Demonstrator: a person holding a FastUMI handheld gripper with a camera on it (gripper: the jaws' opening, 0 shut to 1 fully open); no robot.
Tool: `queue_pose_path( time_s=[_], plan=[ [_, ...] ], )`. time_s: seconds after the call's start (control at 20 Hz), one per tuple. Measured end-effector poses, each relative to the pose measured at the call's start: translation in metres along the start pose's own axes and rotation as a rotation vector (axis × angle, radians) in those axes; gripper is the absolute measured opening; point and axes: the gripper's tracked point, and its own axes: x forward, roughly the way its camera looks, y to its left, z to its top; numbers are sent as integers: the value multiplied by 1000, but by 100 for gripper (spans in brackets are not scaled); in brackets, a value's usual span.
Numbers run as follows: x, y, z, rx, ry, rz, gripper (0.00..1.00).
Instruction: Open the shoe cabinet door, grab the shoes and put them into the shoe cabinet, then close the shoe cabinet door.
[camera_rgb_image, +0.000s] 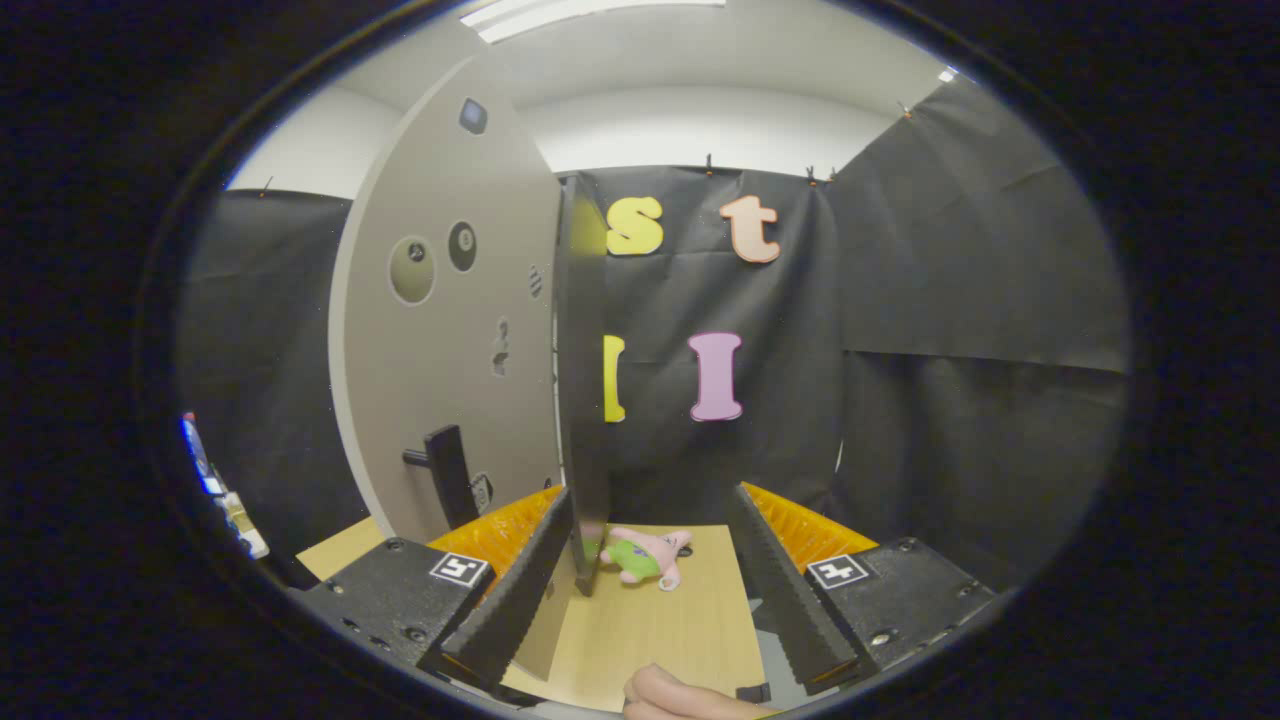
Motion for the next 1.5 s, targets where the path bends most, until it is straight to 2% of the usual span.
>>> queue_pose_path(
  time_s=[0.1,0.15,0.2,0.25,0.9,1.15,1.35,1.5],
  plan=[
    [10,39,-5,-36,13,44,100],
    [4,45,-1,-50,-13,16,100],
    [5,51,4,-71,-25,8,92],
    [2,58,2,-88,-29,5,91],
    [11,136,-1,-29,-31,94,92],
    [16,166,0,-21,-69,103,92],
    [37,186,-9,-39,-75,77,92],
    [51,210,-10,-13,-78,92,92]
  ],
)
